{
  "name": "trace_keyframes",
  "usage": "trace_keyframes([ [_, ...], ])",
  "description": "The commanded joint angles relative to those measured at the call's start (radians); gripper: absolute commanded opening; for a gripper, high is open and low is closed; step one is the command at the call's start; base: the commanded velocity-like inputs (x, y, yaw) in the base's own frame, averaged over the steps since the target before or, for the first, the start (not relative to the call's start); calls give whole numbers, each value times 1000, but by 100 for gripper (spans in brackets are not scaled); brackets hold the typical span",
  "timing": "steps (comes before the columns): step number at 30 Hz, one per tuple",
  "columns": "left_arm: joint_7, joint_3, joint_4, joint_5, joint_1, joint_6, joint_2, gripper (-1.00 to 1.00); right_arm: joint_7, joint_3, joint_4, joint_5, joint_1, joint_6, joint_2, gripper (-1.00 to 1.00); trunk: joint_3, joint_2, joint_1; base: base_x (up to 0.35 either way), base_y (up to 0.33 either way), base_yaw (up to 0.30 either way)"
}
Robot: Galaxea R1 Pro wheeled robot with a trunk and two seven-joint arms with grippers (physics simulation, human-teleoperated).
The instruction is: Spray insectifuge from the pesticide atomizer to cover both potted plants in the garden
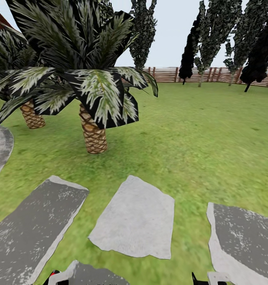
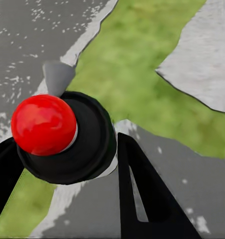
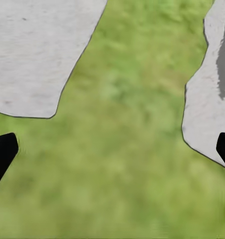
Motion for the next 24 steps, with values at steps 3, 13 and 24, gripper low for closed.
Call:
trace_keyframes([
  [3,1,-1,1,2,-1,-3,0,-100,0,-4,0,9,0,-3,0,100,-1,0,0,0,0,279],
  [13,1,-1,1,3,-1,-5,0,-100,0,-4,0,9,0,-3,0,100,-1,0,0,0,0,279],
  [24,1,-1,1,4,-1,-5,0,-100,0,-4,0,9,0,-3,0,100,-1,0,0,0,56,279],
])
